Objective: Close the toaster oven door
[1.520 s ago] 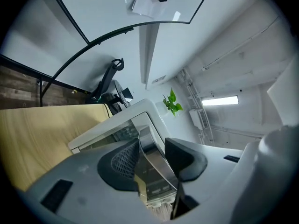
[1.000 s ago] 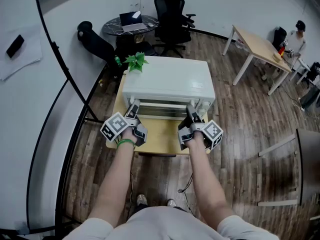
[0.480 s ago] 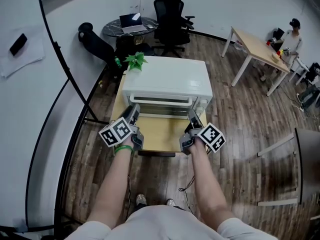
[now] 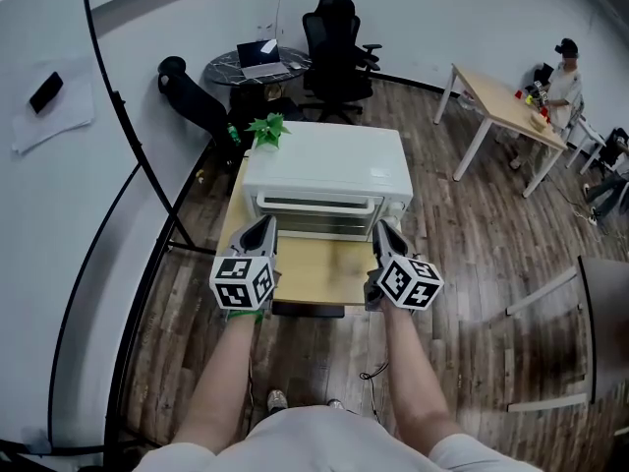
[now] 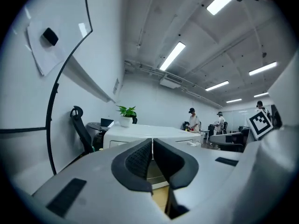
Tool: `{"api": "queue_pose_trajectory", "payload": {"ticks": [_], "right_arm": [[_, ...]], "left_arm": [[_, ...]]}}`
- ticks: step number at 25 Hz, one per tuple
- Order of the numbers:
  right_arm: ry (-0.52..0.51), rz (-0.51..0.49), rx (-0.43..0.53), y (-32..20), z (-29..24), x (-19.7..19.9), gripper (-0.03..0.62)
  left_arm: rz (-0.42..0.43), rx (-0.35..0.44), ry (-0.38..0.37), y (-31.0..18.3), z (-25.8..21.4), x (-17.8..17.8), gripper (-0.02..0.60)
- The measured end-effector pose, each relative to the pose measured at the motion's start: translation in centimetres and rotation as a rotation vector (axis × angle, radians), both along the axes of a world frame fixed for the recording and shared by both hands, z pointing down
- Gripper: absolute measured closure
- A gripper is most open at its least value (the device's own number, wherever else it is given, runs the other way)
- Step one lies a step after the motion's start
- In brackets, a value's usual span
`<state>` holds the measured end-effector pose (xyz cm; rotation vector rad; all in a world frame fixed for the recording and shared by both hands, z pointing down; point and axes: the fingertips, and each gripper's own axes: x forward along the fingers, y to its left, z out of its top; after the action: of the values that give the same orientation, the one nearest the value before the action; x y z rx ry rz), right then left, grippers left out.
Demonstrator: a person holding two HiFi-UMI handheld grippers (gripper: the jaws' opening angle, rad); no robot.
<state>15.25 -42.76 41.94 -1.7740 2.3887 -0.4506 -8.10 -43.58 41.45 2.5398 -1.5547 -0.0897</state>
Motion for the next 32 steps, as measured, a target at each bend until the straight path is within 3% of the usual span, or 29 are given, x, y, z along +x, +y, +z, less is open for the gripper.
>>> {"api": "queue_pose_trajectory", "payload": {"ticks": [6, 11, 32], "right_arm": [[0.244, -0.037, 0.081, 1.6, -1.3, -1.3, 0.592], [0.353, -0.044, 0.121, 2.8, -1.9, -1.5, 0.592], [0.334, -0.068, 0.164, 4.8, -3.4, -1.6, 0.592]], "left_arm": [[0.010, 0.070, -0.117, 1.8, -1.3, 0.9, 0.566], [-0.003, 0.087, -0.132, 2.8, -1.6, 1.0, 0.566], [-0.007, 0.104, -0.125, 4.7, -2.3, 0.9, 0.565]]}}
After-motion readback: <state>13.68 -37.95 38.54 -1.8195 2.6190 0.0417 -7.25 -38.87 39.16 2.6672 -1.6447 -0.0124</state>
